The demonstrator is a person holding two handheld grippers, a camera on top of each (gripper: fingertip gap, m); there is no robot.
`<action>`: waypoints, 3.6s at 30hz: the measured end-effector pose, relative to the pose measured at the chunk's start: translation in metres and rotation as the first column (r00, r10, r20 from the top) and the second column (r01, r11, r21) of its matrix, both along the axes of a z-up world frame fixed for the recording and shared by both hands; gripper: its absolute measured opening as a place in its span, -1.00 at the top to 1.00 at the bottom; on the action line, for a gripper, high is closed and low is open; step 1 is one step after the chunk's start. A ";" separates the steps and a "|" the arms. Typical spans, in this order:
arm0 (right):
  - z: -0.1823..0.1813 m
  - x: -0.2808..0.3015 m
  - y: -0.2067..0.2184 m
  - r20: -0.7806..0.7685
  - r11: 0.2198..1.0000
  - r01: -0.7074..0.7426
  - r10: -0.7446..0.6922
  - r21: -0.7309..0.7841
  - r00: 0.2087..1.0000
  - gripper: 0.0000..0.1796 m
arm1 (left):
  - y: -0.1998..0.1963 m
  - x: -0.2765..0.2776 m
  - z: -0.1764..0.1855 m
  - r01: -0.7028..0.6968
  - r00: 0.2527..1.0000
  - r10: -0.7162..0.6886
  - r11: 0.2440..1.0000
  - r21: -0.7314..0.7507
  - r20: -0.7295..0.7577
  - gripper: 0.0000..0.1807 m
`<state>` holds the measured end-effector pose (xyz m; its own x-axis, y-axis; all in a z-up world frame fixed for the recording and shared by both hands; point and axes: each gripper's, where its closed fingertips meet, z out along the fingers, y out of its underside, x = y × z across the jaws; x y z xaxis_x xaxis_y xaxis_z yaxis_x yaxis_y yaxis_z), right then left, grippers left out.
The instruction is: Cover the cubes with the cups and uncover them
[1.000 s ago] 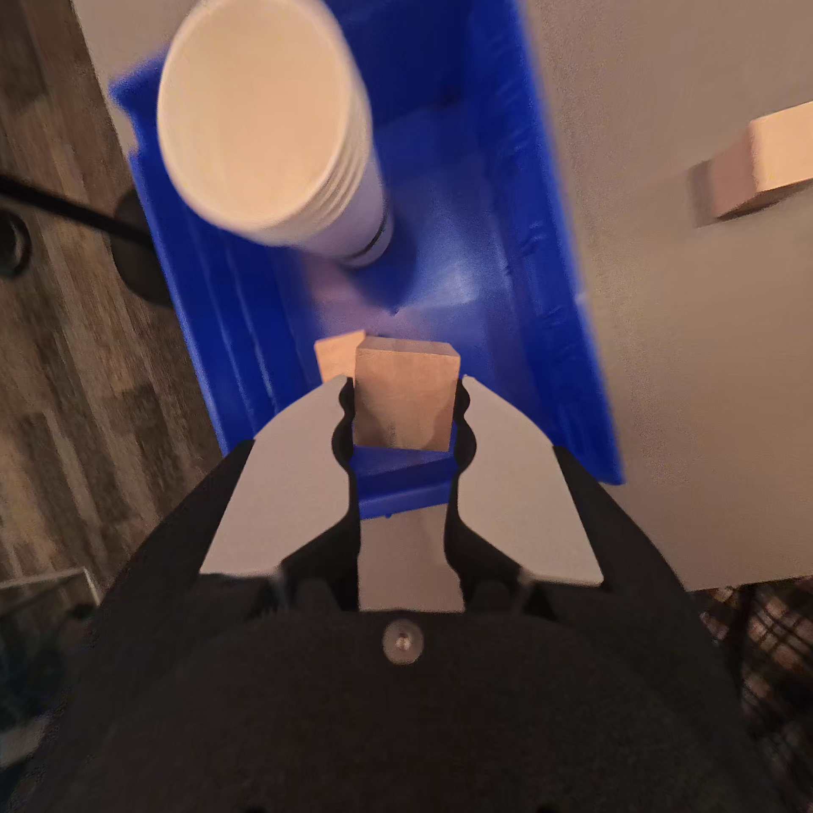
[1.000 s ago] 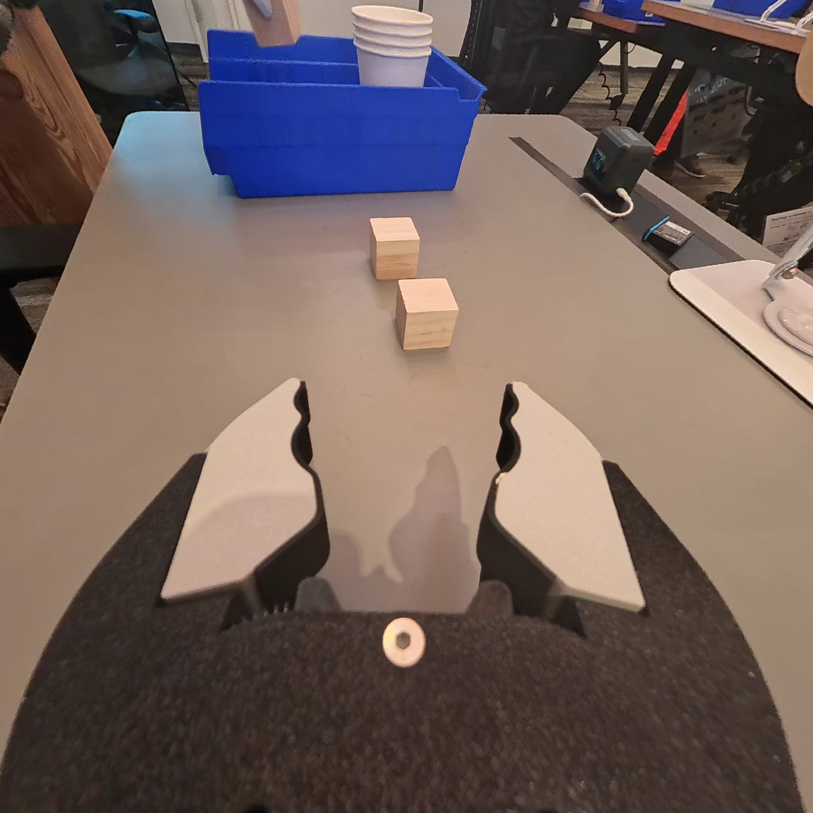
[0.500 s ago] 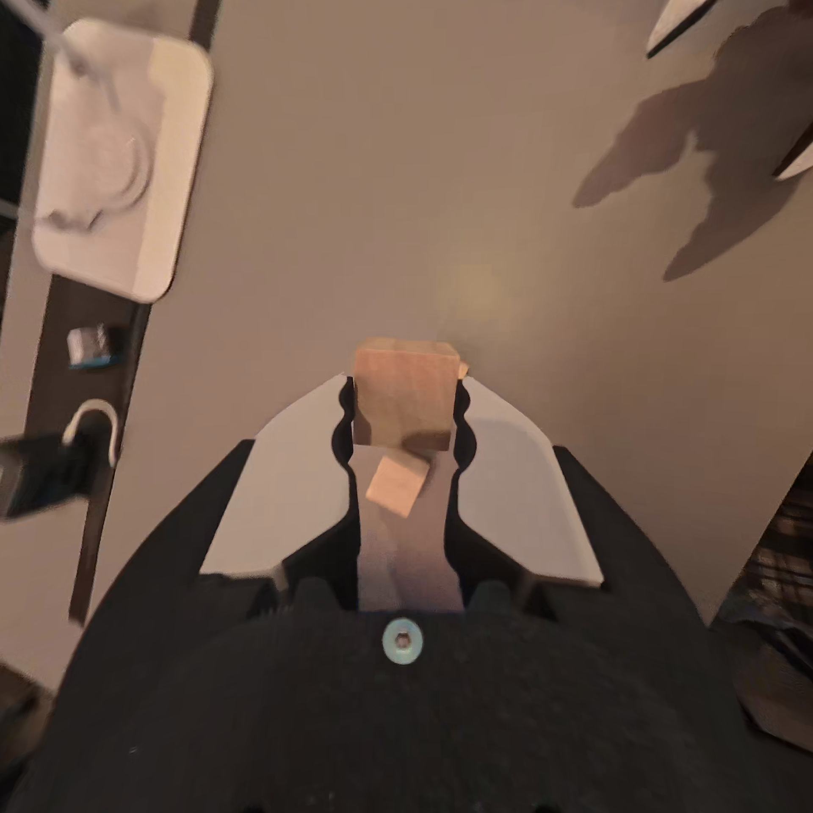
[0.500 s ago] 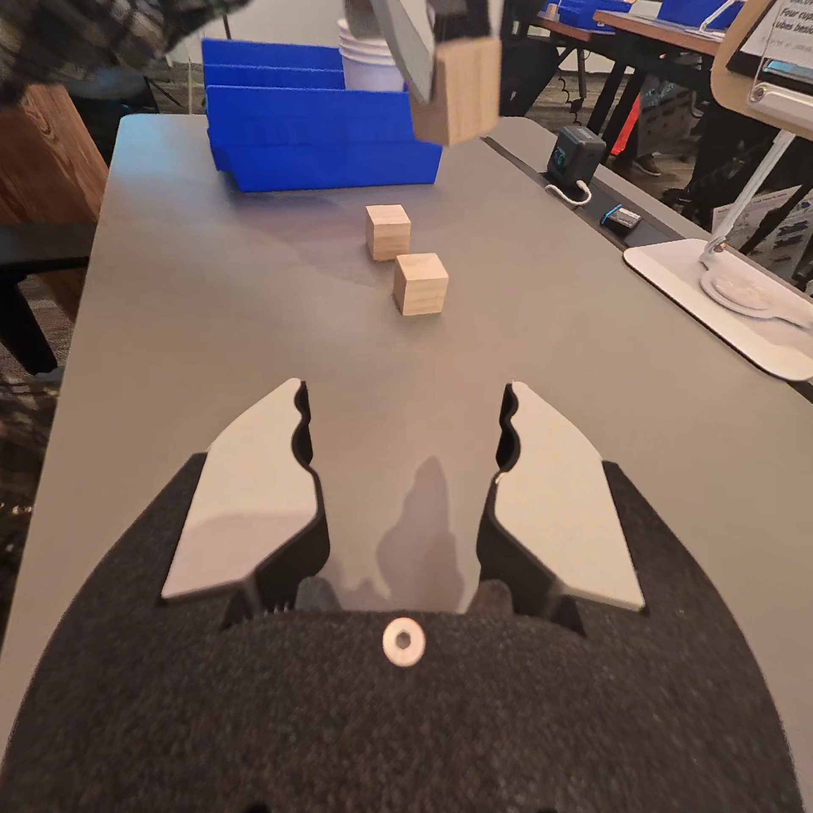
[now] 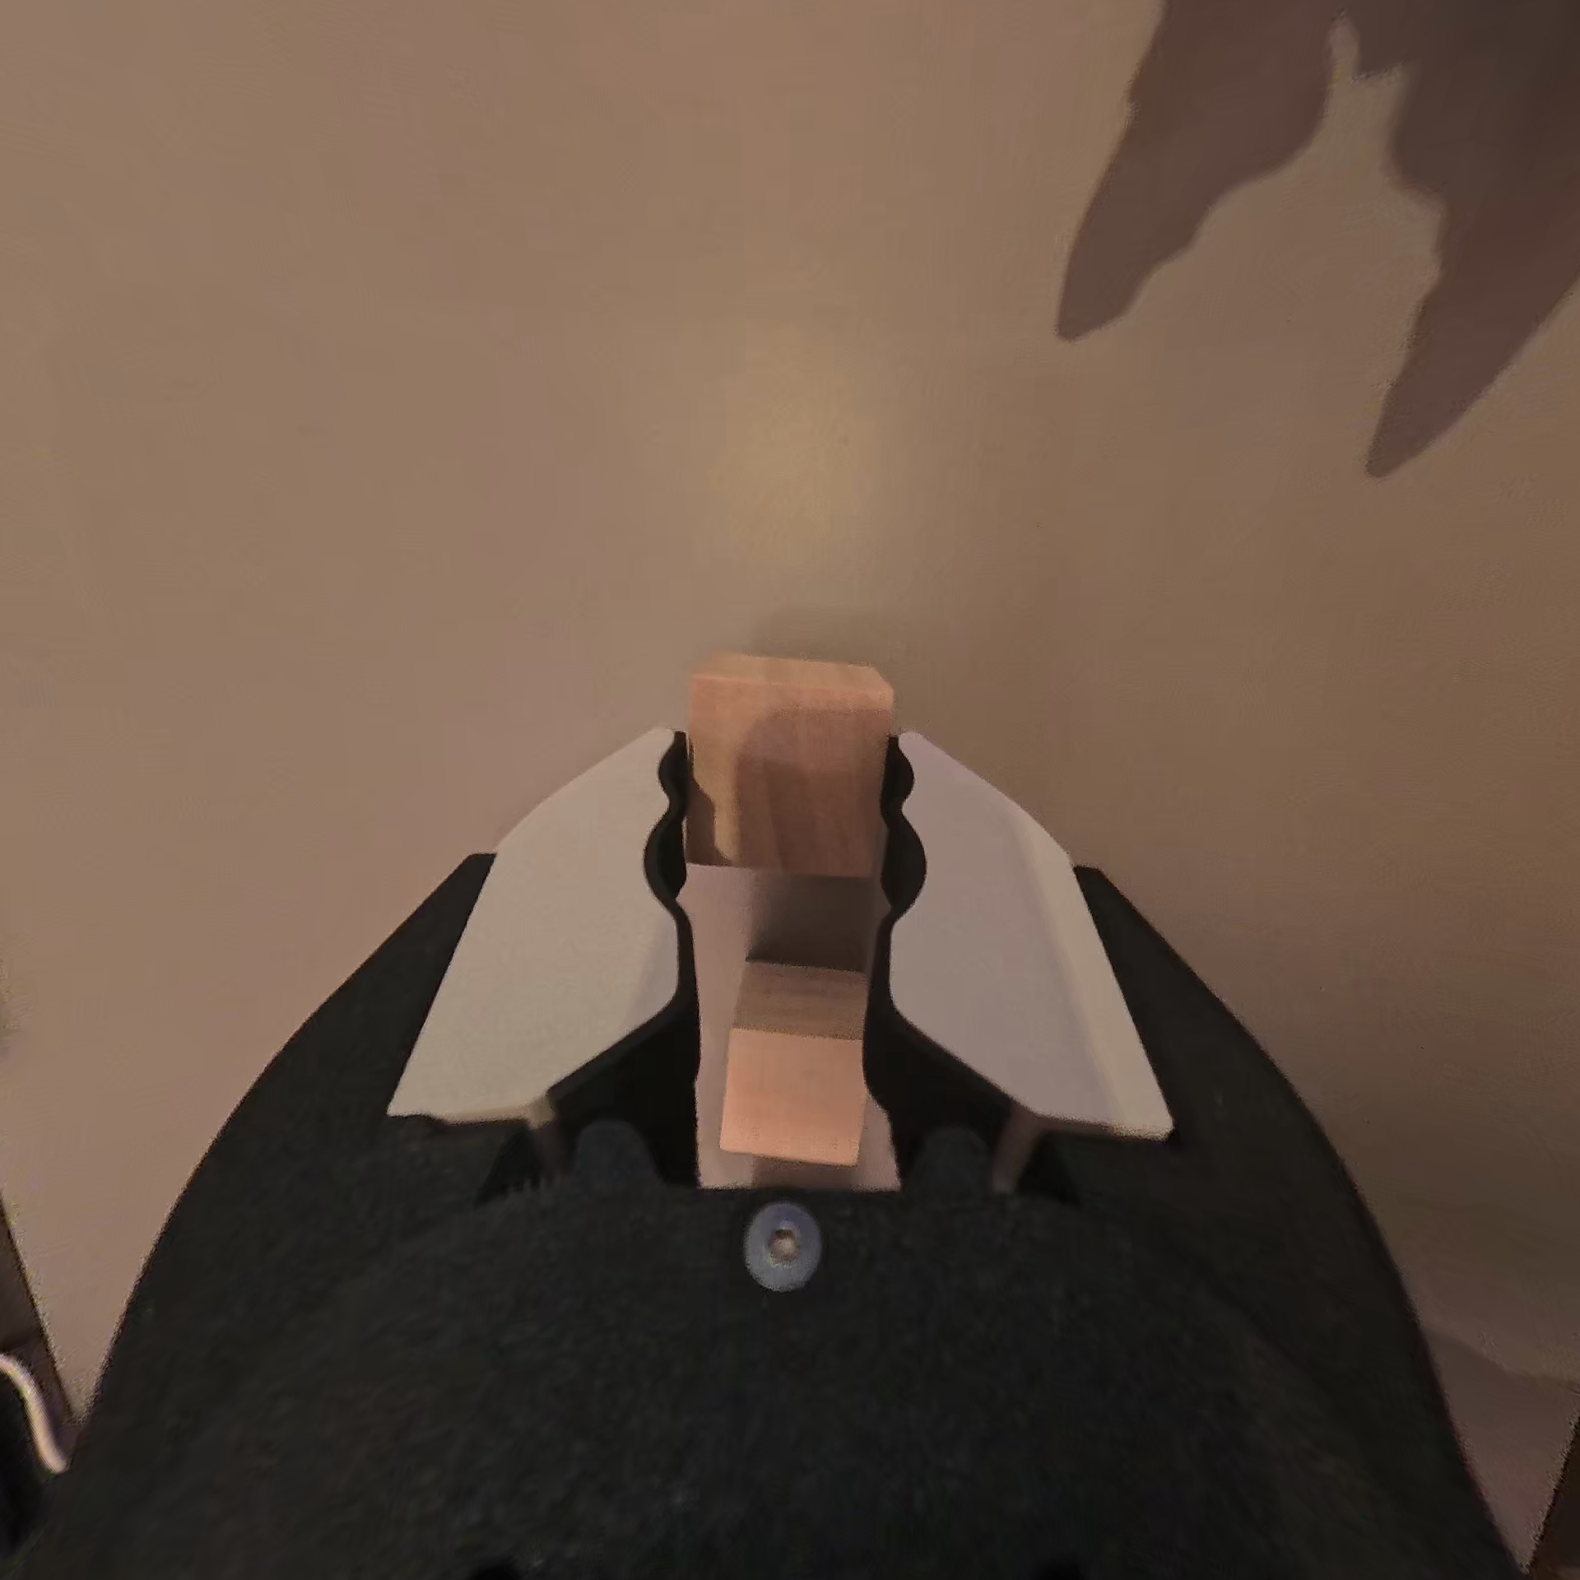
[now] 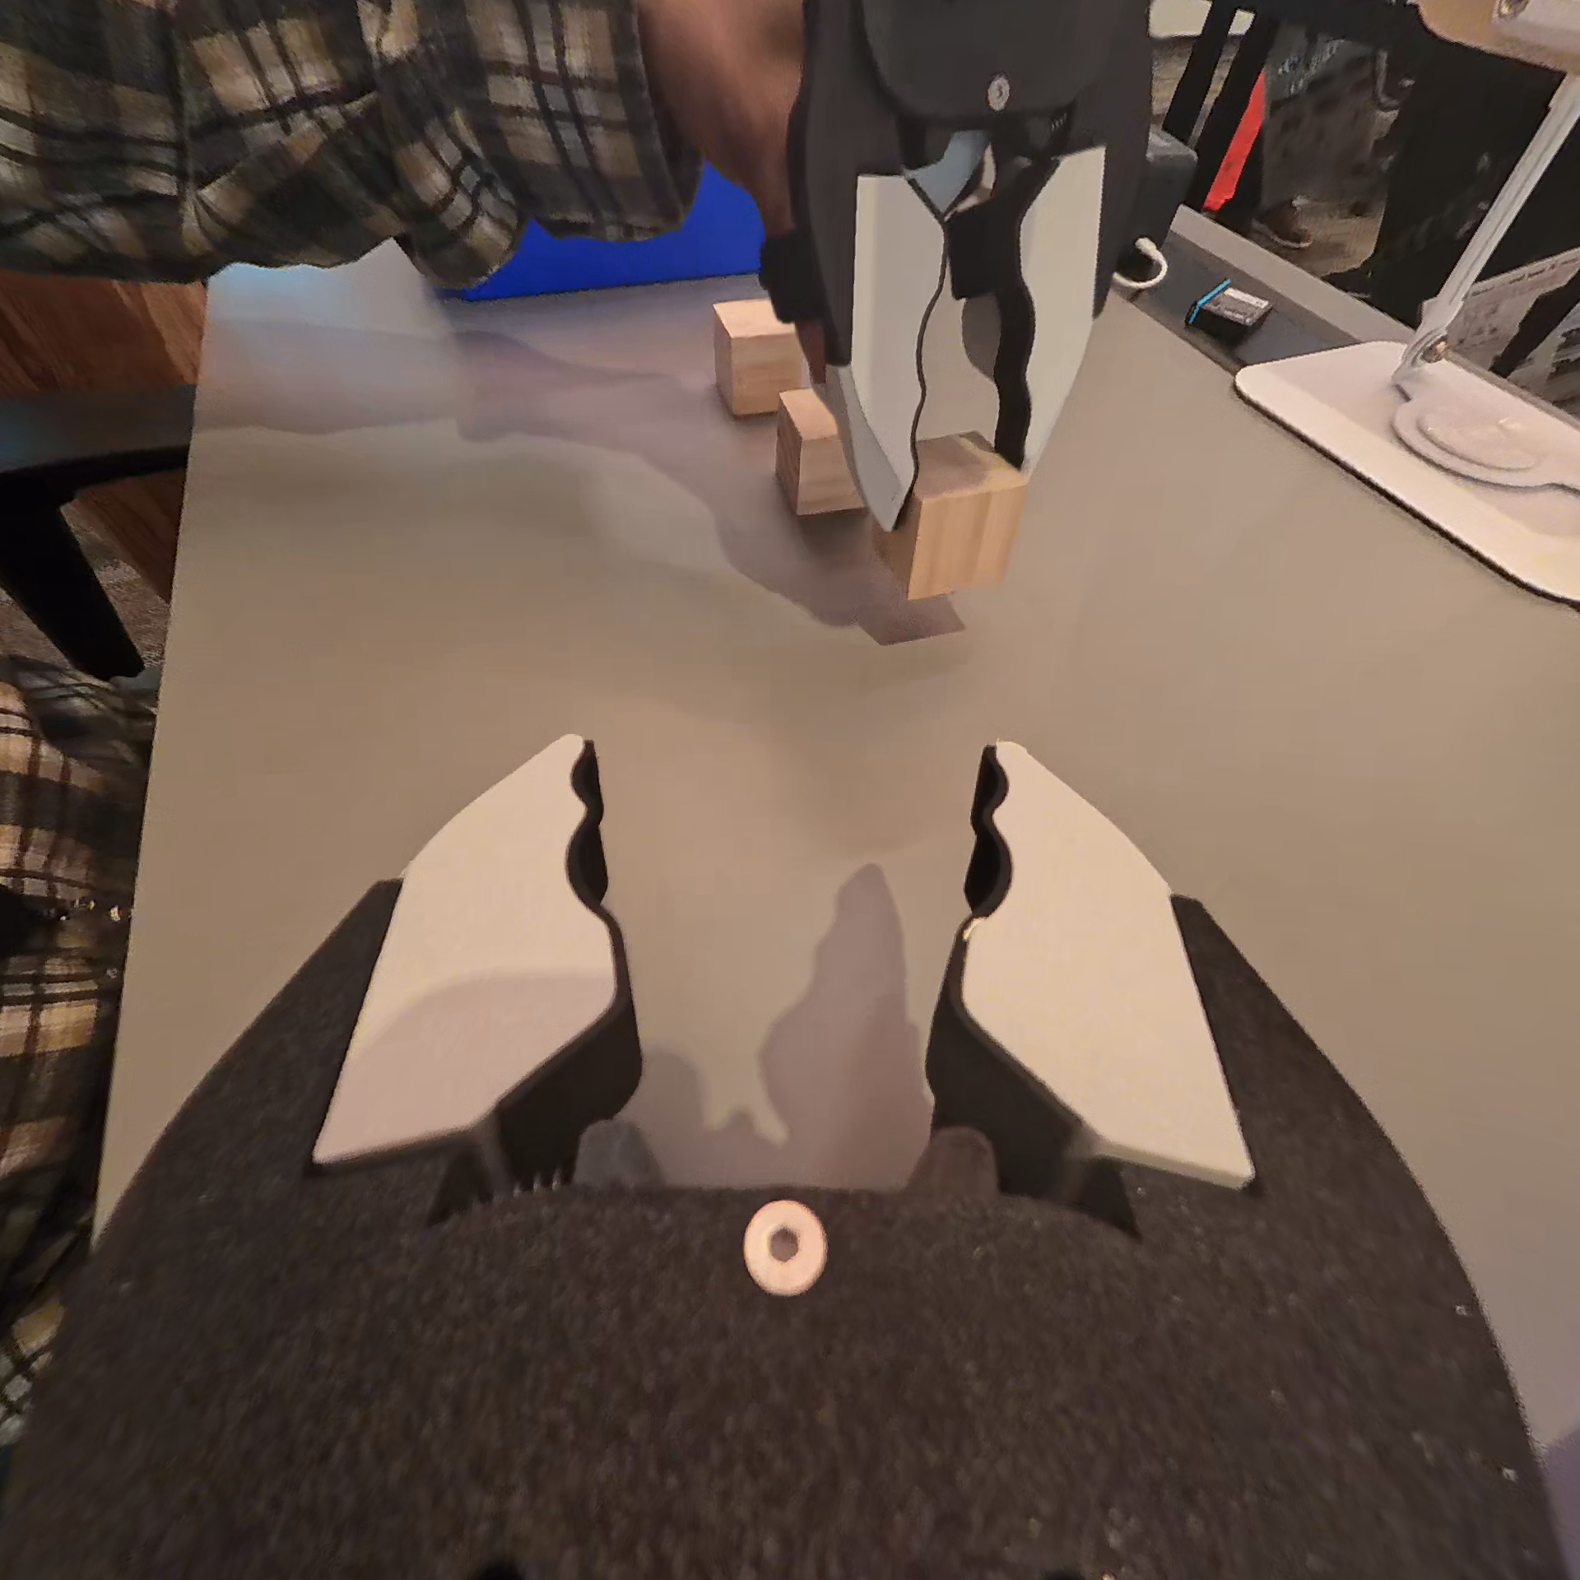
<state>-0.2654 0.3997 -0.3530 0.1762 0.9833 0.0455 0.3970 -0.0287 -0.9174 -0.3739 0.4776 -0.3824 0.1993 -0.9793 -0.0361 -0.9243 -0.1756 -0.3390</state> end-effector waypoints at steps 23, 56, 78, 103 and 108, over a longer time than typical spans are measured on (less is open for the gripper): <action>-0.001 -0.004 0.001 -0.012 1.000 -0.011 0.011 -0.012 1.000 0.08 | 0.001 0.010 -0.028 -0.028 0.999 0.027 0.999 -0.040 -0.037 0.53; 0.010 -0.019 -0.012 -0.045 0.999 -0.024 0.025 0.022 0.999 0.03 | -0.072 -0.249 0.144 -0.625 0.774 0.558 0.751 0.216 0.298 0.16; 0.005 -0.023 -0.010 -0.040 1.000 -0.024 0.024 0.003 0.999 0.03 | -0.141 -0.437 0.019 -0.951 0.301 0.950 0.293 0.096 0.088 0.23; 0.022 -0.014 -0.014 -0.089 0.999 -0.031 0.033 0.024 0.995 0.05 | -0.128 -0.457 -0.033 -0.997 0.079 0.997 0.079 -0.005 -0.004 0.49; 0.026 -0.010 -0.015 -0.097 0.999 -0.023 0.026 0.033 0.995 0.05 | -0.124 -0.454 0.017 -0.985 0.153 0.987 0.148 0.089 0.052 0.49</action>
<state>-0.2750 0.3845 -0.3271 0.1570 0.9858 0.0601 0.3056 0.0094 -0.9521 -0.8279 0.3540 -0.3656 0.9922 0.0540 -0.1125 0.0045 -0.9162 -0.4007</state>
